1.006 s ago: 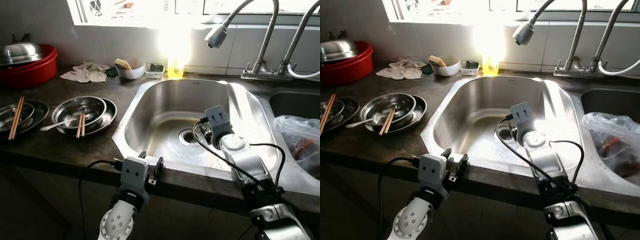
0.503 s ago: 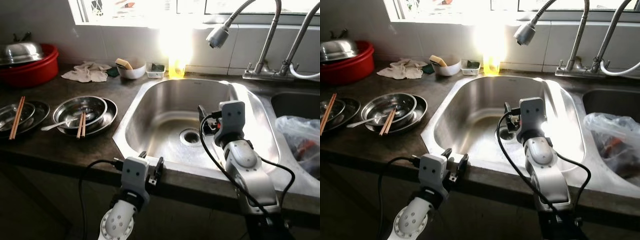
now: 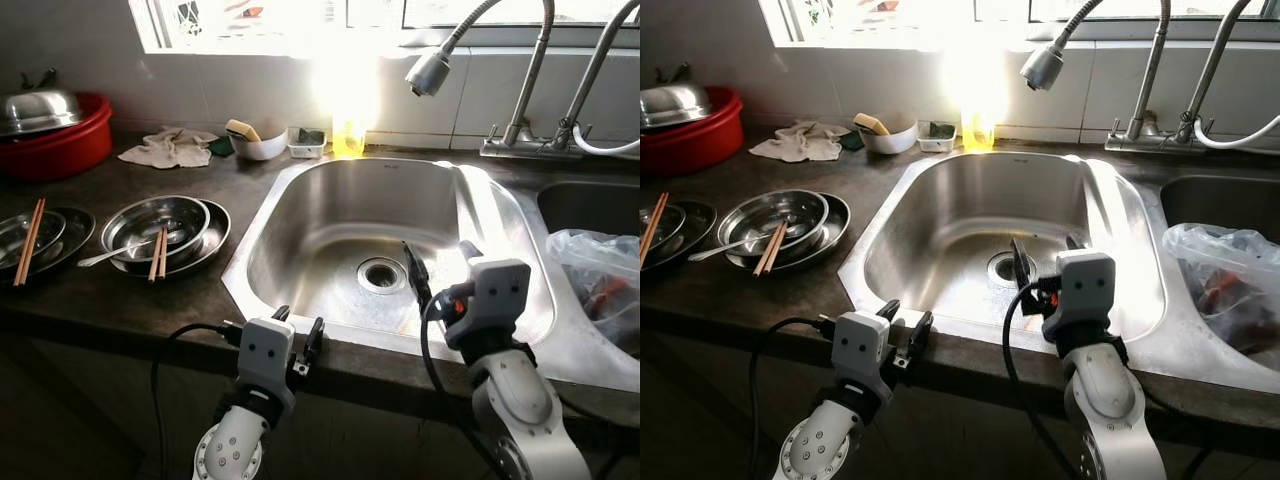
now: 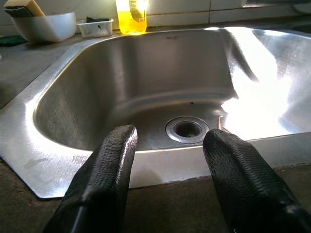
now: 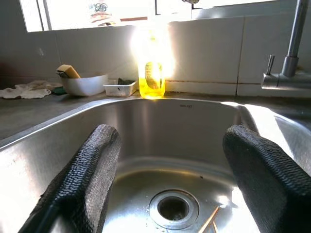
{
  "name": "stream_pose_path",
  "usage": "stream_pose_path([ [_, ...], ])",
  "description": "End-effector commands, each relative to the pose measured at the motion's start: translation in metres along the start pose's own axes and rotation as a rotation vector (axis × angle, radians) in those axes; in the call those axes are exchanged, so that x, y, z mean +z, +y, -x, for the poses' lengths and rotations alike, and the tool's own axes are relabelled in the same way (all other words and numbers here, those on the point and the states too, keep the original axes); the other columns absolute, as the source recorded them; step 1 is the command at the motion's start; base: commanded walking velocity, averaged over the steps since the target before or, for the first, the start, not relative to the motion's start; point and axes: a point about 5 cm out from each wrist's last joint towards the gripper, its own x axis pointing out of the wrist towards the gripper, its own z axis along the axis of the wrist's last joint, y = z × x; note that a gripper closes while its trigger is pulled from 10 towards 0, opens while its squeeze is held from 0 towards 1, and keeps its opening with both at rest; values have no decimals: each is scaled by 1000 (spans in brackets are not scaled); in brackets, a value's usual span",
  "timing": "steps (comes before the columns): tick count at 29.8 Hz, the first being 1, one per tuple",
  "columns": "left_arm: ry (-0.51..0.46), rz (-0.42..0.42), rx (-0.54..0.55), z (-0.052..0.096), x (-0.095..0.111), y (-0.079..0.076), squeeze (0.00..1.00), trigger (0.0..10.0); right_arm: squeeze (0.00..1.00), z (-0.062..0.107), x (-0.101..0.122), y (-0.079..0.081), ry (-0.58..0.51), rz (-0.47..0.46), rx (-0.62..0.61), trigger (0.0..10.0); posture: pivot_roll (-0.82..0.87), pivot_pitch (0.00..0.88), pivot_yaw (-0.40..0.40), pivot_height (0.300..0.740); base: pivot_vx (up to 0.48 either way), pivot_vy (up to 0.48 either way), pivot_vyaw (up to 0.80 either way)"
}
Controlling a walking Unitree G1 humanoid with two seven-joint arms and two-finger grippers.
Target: Kitchen organization
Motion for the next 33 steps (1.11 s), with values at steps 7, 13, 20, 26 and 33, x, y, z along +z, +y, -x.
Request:
stream_pose_path([
  [7, -13, -13, 15, 2, 3, 2, 0, 10000, 0, 0, 7, 7, -40, -34, -4, 10000, 56, 39, 21, 740, -34, 0, 0],
  [13, -45, -25, 16, 1, 8, 1, 0, 10000, 0, -3, 13, 10, -74, -40, 8, 10000, 56, 37, 17, 740, -244, 0, 0],
  [20, -52, -21, 15, 0, 8, 0, 0, 10000, 0, -5, 18, 11, -96, -43, 20, 10000, 55, 31, 18, 740, -275, 0, 0],
  [26, -48, -22, 7, 0, 7, 0, 0, 10000, 0, -6, 17, 13, -92, -48, 25, 10000, 55, 28, 19, 740, -289, 0, 0],
  [33, -41, -24, 4, 0, 6, -1, 0, 10000, 0, -5, 11, 13, -61, -48, 20, 10000, 54, 27, 24, 740, -290, 0, 0],
])
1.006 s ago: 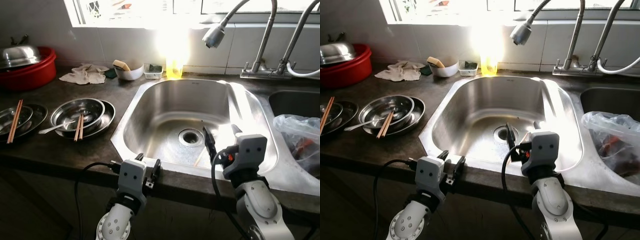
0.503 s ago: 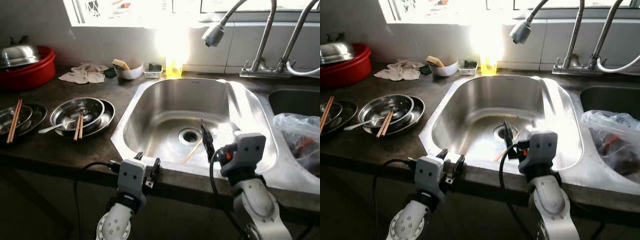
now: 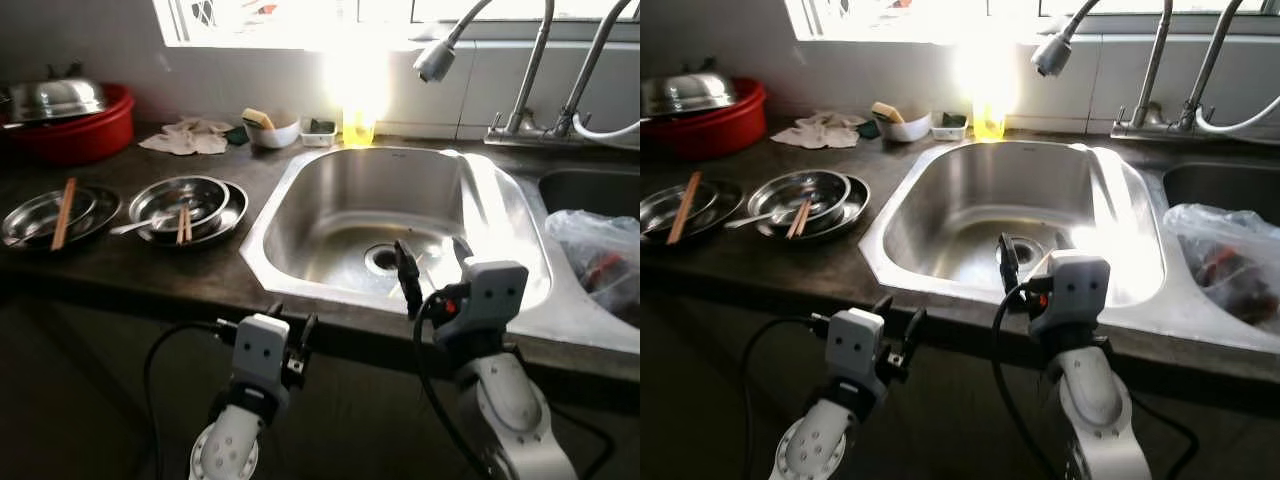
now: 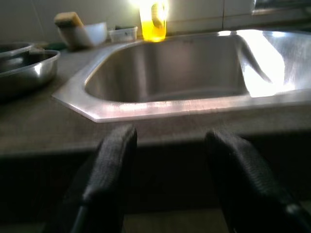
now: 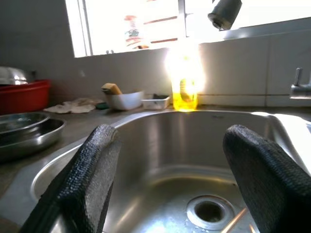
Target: Kitchen organization
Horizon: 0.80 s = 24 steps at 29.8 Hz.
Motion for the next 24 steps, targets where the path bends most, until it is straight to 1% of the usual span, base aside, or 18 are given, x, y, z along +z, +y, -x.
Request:
stream_pose_path([
  [1, -14, -9, -7, 1, 3, -1, 0, 10000, 0, 1, -1, 0, 7, -8, 1, 10000, 54, 30, 22, 740, -292, 0, 0],
  [18, -8, -5, -9, 0, 2, -2, 0, 10000, 0, 5, -12, 0, 62, 6, -5, 10000, 55, 34, 18, 740, -299, 0, 0],
  [24, -7, -6, -8, 0, 2, -2, 0, 10000, 0, 6, -14, 1, 73, -2, 0, 10000, 55, 33, 18, 740, -298, 0, 0],
])
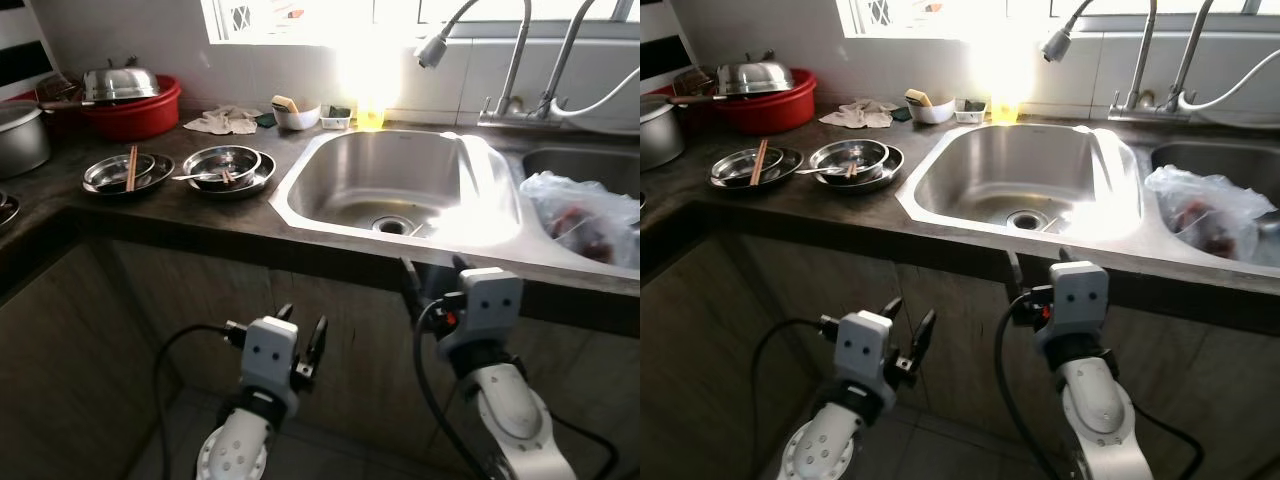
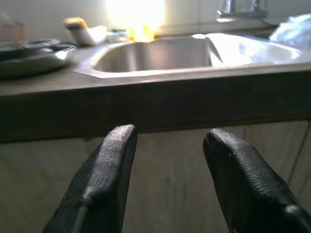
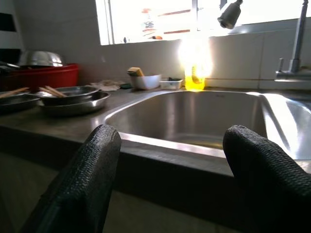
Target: Kitchen organization
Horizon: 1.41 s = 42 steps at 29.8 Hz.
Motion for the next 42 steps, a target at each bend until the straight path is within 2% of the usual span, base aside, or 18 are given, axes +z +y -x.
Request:
stream_pose_path([
  [1, -8, 2, -11, 0, 2, -4, 0, 10000, 0, 1, -1, -3, 6, 4, -4, 10000, 55, 33, 18, 740, -296, 0, 0],
  [12, -4, 1, -20, -1, 1, -5, 0, 10000, 0, 2, -6, -2, 34, 25, -3, 10000, 55, 35, 19, 740, -293, 0, 0],
  [27, -1, 3, -15, -1, 2, -4, 0, 10000, 0, 3, -8, 1, 49, 48, 22, 10000, 57, 37, 21, 740, 0, 0, 0],
  [42, -3, 2, -28, -2, 2, -7, 0, 10000, 0, 2, -10, 5, 55, 75, 56, 10000, 57, 32, 19, 740, 187, 0, 768],
])
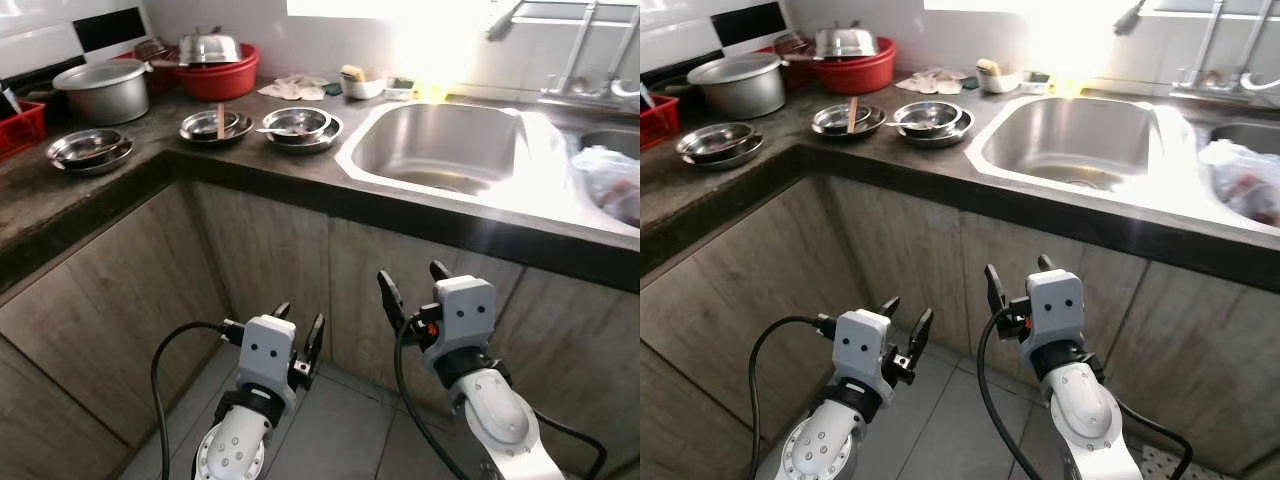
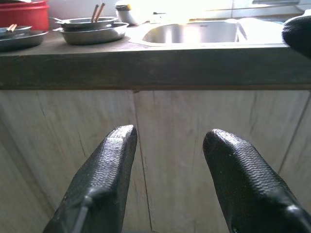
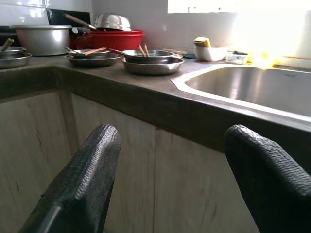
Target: Kitchen organization
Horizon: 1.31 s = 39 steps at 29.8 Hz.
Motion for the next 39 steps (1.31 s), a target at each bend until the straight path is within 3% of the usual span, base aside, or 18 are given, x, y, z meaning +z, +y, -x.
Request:
stream_pose_path([
  [1, 1, -11, 0, -1, 1, 1, 0, 10000, 0, -1, 0, 2, 1, 2, 10, 10000, 57, 32, 19, 740, 251, 0, 800],
  [24, -4, -11, 3, -3, 1, 1, 0, 10000, 0, -2, -2, 4, 7, 21, 29, 10000, 56, 31, 22, 740, 11, 0, 800],
  [39, -5, -10, -8, -4, 3, 0, 0, 10000, 0, -4, -4, 4, 10, 27, 28, 10000, 59, 33, 21, 740, 272, 0, 800],
])
